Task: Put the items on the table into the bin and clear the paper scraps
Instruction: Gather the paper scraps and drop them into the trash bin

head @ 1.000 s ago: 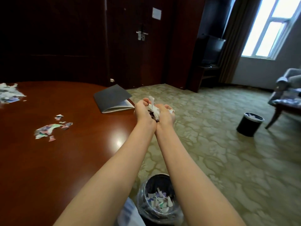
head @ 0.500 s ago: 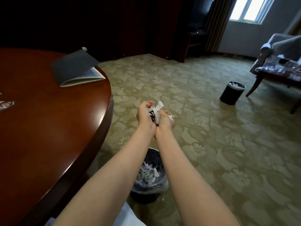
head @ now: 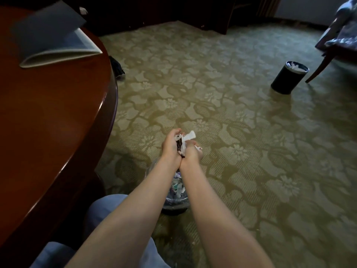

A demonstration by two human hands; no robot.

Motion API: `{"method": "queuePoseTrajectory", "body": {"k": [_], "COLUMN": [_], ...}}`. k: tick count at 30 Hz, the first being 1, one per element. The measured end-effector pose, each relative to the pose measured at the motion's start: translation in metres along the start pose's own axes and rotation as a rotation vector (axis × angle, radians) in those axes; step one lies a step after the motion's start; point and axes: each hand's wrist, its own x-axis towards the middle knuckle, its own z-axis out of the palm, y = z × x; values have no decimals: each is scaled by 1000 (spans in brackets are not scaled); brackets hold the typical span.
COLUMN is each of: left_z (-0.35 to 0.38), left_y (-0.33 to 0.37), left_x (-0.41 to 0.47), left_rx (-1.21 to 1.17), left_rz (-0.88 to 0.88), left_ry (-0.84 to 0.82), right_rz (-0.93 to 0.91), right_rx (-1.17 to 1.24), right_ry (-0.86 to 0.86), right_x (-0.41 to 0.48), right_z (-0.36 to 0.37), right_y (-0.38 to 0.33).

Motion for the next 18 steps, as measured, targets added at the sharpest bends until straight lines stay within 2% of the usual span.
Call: {"method": "queuePoseTrajectory", "body": {"k": [8,10,18], "left_z": [-24,-30,-48], "left_y": [-33,-41,-64], "left_x": [33,40,63], "left_rx": [115,146,97], "left_rz": [-99,-106,-175], "left_ry": [75,122,196], "right_rz": [90,133,213], "right_rx": [-78,-125,-259], "right_ry": [105,79,166], "right_x": [48,60,88], "right_z": [-26,-35,-51], "right_y": [35,40,68]}}
